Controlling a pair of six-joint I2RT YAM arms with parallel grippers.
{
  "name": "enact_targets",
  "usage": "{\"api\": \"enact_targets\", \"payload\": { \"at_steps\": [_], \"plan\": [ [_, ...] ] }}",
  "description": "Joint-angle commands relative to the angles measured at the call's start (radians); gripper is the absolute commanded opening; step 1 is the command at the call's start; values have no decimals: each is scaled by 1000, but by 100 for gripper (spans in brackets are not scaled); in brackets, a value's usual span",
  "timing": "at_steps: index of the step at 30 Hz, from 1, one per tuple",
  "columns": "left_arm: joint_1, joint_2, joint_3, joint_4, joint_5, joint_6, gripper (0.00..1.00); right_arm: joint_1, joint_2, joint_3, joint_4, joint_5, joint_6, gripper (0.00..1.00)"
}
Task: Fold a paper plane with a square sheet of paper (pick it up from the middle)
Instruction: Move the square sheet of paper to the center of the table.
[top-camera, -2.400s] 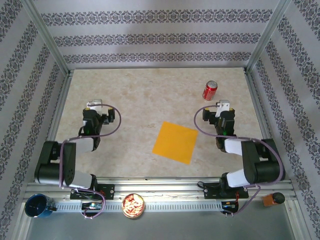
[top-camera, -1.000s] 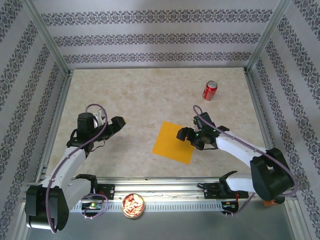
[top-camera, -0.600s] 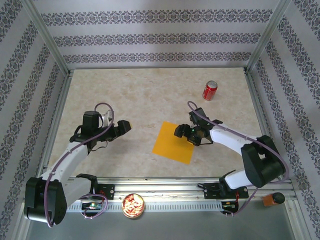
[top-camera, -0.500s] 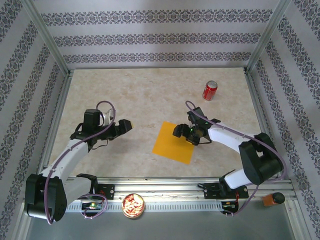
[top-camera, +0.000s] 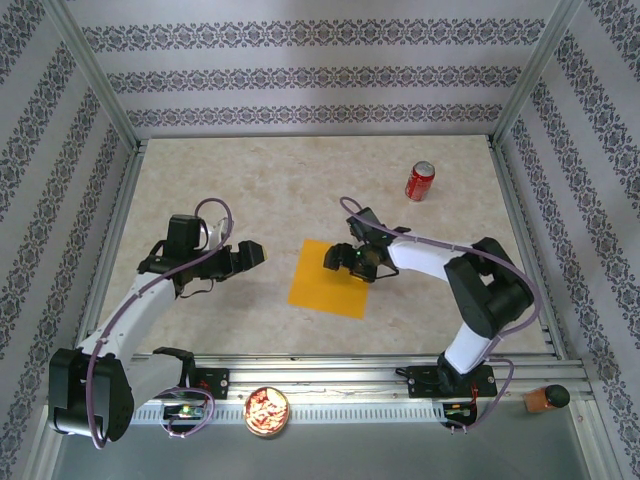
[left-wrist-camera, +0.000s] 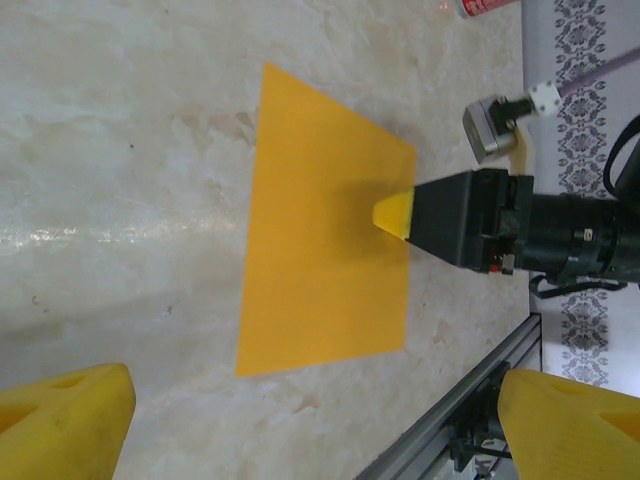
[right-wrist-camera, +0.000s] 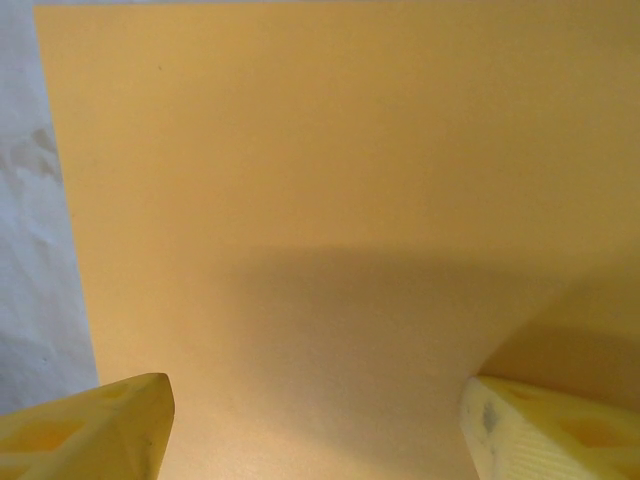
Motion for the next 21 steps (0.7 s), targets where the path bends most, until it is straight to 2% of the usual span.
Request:
{"api": "enact_targets", "payload": {
  "at_steps": [1,3,4,8,12,16,21],
  "plan": [
    [-12,4,46,-87,-13,48,94,29,89,49,0,-21,-50,79],
    [-13,2,49,-92,-20,41,95,36,127,92,-10,-30,-59,79],
    [-13,0,50,-93,-24,37,99,40,140,106,-3,-41,-65,79],
    [-13,16,54,-100,-35,13,100,74,187,159,34,-66,-118,77],
    [-20,78,91,-161,-25,12,100,124,235,262,-60,-36,-289,77],
    [-51,118,120,-208,-64,18,100,141,265,298,-69,-99,-394,78],
    [-100,154,127,-175,-135,-44,100,128,175,274,-13,-106,-298,79]
  ]
}}
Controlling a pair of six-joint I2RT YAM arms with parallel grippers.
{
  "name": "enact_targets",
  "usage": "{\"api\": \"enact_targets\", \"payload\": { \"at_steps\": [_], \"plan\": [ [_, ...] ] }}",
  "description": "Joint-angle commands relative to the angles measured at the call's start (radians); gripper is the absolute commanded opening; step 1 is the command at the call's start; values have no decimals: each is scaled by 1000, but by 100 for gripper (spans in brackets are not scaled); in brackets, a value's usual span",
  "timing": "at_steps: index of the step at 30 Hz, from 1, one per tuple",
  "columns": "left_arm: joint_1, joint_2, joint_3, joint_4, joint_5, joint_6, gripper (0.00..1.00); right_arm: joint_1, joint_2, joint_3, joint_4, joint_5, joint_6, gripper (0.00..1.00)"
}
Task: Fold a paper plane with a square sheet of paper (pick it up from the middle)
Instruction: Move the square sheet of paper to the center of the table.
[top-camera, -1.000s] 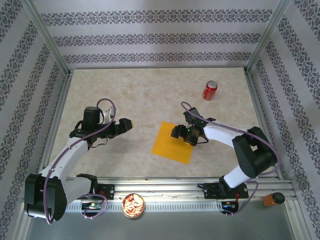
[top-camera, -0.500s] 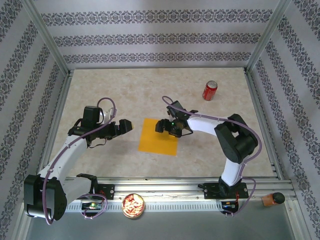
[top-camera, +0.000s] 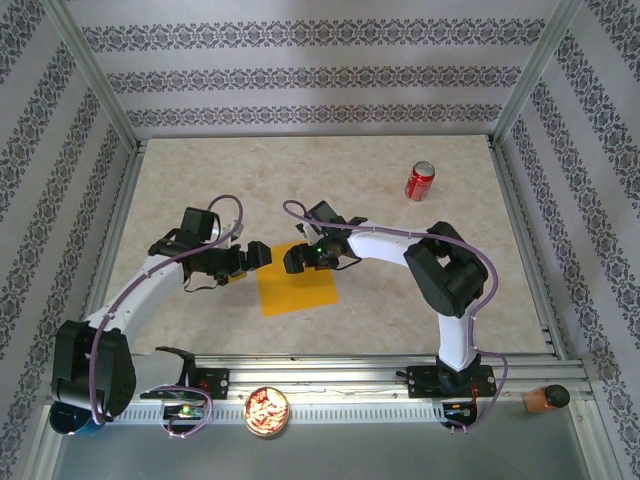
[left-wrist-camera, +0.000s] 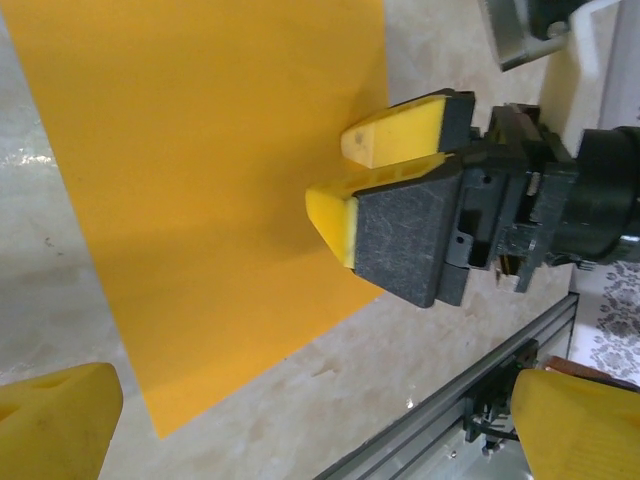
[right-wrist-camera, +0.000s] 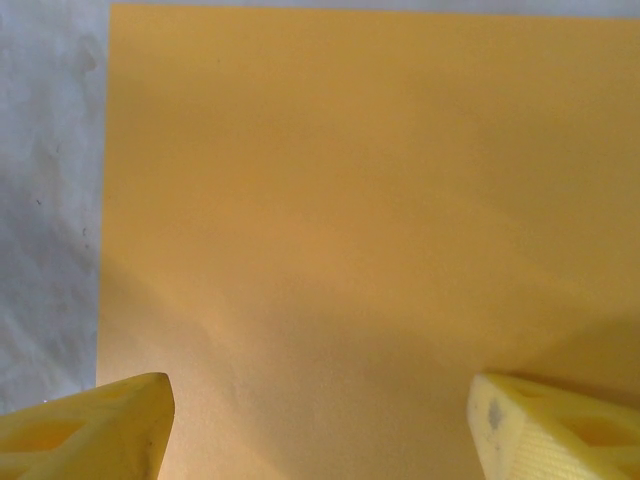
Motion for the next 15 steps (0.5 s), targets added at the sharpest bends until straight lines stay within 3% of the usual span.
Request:
{"api": "enact_targets", "payload": {
  "at_steps": [1,6,9,15],
  "plan": [
    [-37,23,23,-10,-77,-57,100,-14,-90,-41,34,-26,60,79],
    [-80,63,43,52,-137,-146,99,-49,-174,-125,86,30,252,76],
    [-110,73,68,42,-187,-153,99,-61,-170,-194,226,-44,321,73],
    [-119,60,82,12,-217,-141,100,-49,-64,-123,260,-143,330,72]
  ]
}}
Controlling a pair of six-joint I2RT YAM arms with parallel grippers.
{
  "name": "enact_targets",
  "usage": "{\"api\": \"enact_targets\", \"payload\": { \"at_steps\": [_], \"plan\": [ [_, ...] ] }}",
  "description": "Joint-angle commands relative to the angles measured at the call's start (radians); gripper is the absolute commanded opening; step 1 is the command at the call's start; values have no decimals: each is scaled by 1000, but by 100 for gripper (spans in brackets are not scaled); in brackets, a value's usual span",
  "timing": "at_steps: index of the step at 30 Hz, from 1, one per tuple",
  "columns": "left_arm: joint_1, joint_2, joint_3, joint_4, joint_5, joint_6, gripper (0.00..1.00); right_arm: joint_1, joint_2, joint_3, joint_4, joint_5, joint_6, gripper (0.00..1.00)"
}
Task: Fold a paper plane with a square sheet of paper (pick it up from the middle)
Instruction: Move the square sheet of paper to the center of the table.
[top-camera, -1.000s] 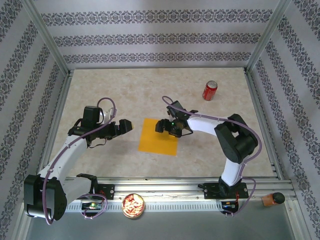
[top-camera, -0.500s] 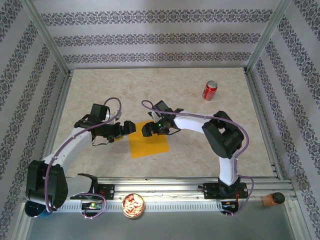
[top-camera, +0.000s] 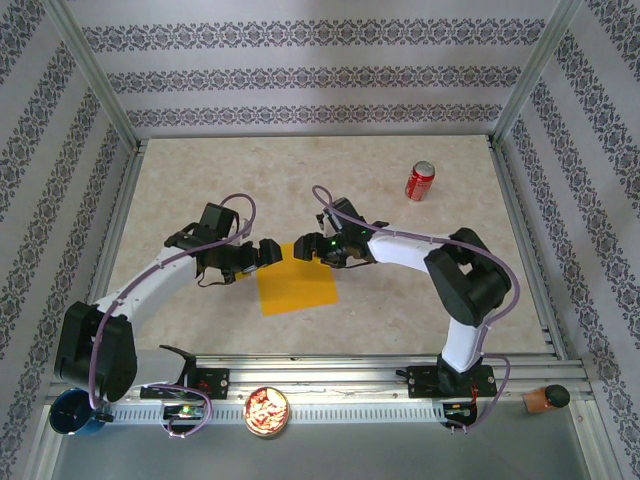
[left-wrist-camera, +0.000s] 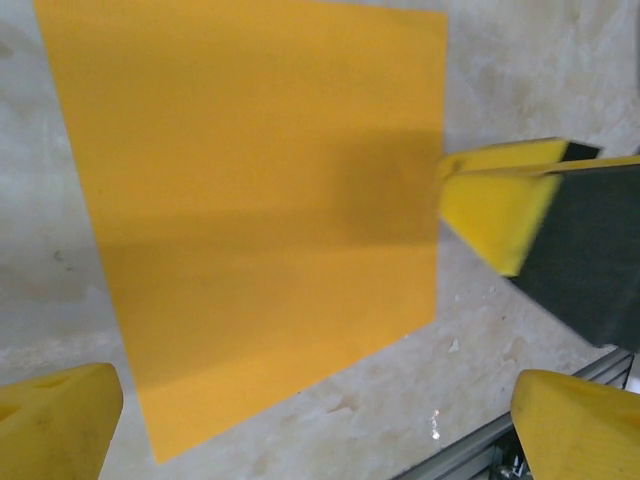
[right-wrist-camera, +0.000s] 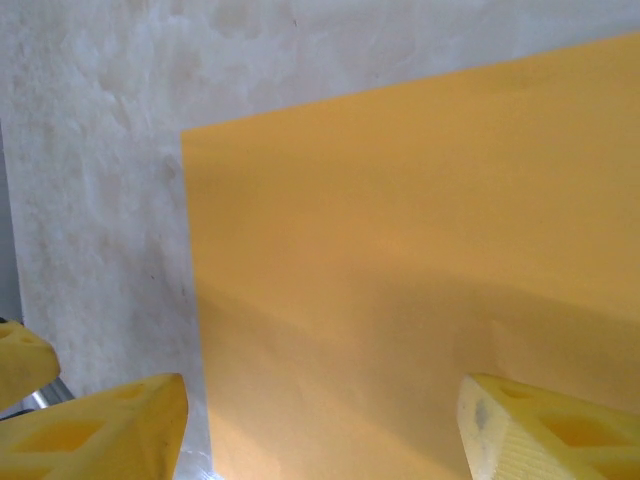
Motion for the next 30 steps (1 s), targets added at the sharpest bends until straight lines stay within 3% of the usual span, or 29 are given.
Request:
{"api": "enact_targets", "payload": {
  "at_steps": [1,8,13,15,17,19,24,27,30],
  "plan": [
    [-9,-21,19,-11,-49,-2,100,20,55,56,33,-58,32,73],
    [-10,-50,19,-57,-55,29,100,39,126,148,-192,97,55,73],
    [-9,-71,6,-58,-60,32,100,40,66,-11,-115,178,231,73],
    [-10,-65,27,-93,-35,100,100,47,44,-40,-108,205,264,73],
    [-9,-55,83,-204,-104,168,100,52,28,-53,-97,215,275,73],
    [-9,-47,129,-289,-243,190,99,52,18,-57,-98,215,298,74],
    [-3,-66,160,-276,-296,238,99,34,-1,-31,-48,152,253,77],
    [4,-85,122,-191,-234,178,99,37,-106,-73,56,158,229,79],
    [0,-58,87,-53,-1,127,100,11,-226,-128,33,248,227,81]
  ]
}}
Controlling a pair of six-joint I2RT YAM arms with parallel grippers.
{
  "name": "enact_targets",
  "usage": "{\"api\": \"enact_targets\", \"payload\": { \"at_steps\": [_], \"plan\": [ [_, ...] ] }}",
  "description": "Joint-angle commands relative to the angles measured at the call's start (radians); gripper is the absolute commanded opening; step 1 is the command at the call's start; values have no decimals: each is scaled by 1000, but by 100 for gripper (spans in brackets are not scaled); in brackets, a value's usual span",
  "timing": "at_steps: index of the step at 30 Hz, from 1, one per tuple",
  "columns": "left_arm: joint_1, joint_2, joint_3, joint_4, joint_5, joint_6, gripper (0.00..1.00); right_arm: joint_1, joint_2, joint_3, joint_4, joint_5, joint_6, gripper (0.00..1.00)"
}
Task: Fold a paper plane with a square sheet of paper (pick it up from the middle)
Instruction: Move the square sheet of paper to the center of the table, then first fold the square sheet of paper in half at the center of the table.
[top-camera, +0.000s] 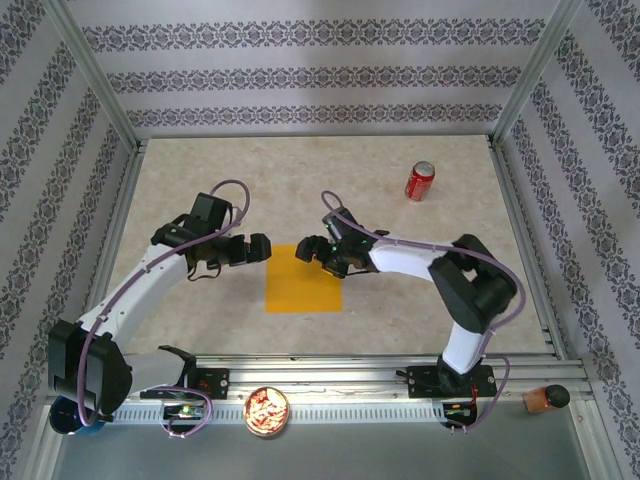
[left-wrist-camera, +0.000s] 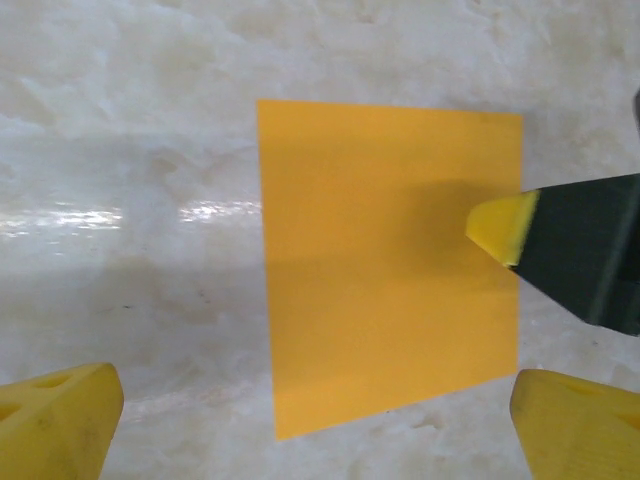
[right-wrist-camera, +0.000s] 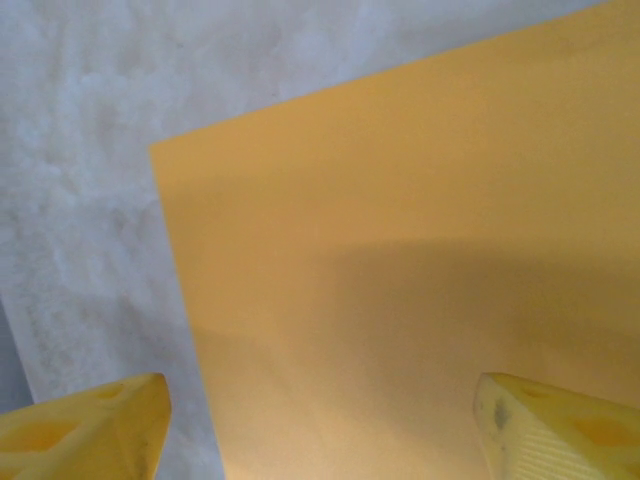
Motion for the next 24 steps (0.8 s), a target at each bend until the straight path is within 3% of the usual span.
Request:
{"api": "enact_targets", "payload": {
  "at_steps": [1,3,8,14,18,24],
  "plan": [
    [-12,34,-30,149,214,-71,100,-41,-156,-55,-7,100,-26,82],
    [-54,85,-11,155,201,-96,100,-68,-223,-101,-48,144,-40,83],
    [-179,256,125,14,-15,-135,100,-144,-398,-216,-151,202,-83,84],
    [-330,549,402,-232,-236,-146,100,-203,-609,-370,-131,242,-69,85],
    [-381,707,539,-318,-265,-197,98,-238,-686,-419,-140,255,-84,86],
    [-399,808,599,-333,-247,-282,93,-323,-710,-455,-114,81,-162,87]
  ]
}}
